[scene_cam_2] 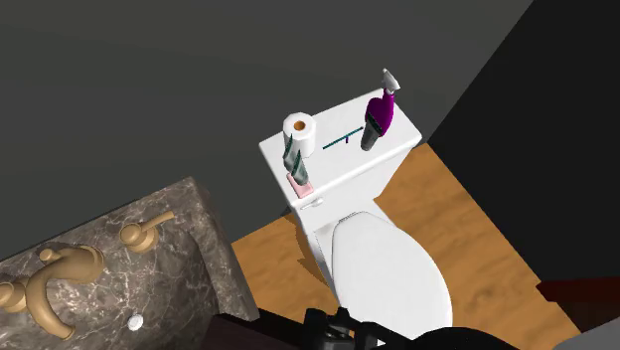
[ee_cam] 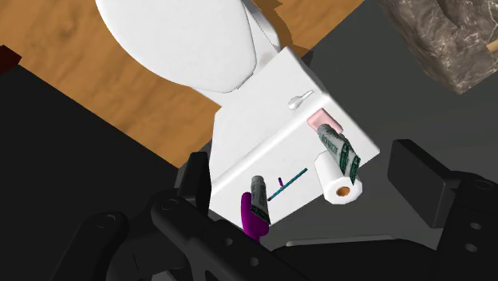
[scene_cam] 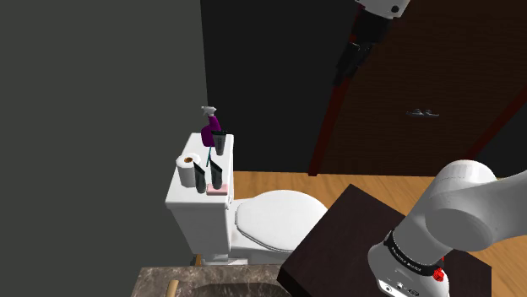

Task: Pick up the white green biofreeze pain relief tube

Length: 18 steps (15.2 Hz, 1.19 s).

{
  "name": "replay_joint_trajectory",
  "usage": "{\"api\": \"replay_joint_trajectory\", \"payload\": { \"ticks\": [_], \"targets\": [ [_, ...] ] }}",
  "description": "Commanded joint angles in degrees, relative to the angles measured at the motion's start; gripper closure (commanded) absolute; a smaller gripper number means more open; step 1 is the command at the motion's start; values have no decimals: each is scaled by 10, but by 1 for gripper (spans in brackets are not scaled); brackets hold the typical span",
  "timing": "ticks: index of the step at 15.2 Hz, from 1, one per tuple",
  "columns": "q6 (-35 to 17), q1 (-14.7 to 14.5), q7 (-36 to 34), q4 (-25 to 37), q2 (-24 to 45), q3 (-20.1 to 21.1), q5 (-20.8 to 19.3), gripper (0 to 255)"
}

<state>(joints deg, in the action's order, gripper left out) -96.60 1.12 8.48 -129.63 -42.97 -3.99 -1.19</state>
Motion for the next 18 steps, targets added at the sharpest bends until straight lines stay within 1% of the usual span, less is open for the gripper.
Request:
{"api": "replay_joint_trajectory", "payload": {
  "ticks": [1, 6, 10, 14, 18],
  "targets": [
    [0, 0, 0, 0, 0, 0, 0, 0],
    [-77, -5, -55, -37, 48, 35, 16, 0],
    [-138, -10, -99, -53, 100, 63, 26, 0],
    [-198, -13, -143, -56, 164, 90, 32, 0],
    [-254, -15, -188, -46, 236, 115, 31, 0]
  ]
}}
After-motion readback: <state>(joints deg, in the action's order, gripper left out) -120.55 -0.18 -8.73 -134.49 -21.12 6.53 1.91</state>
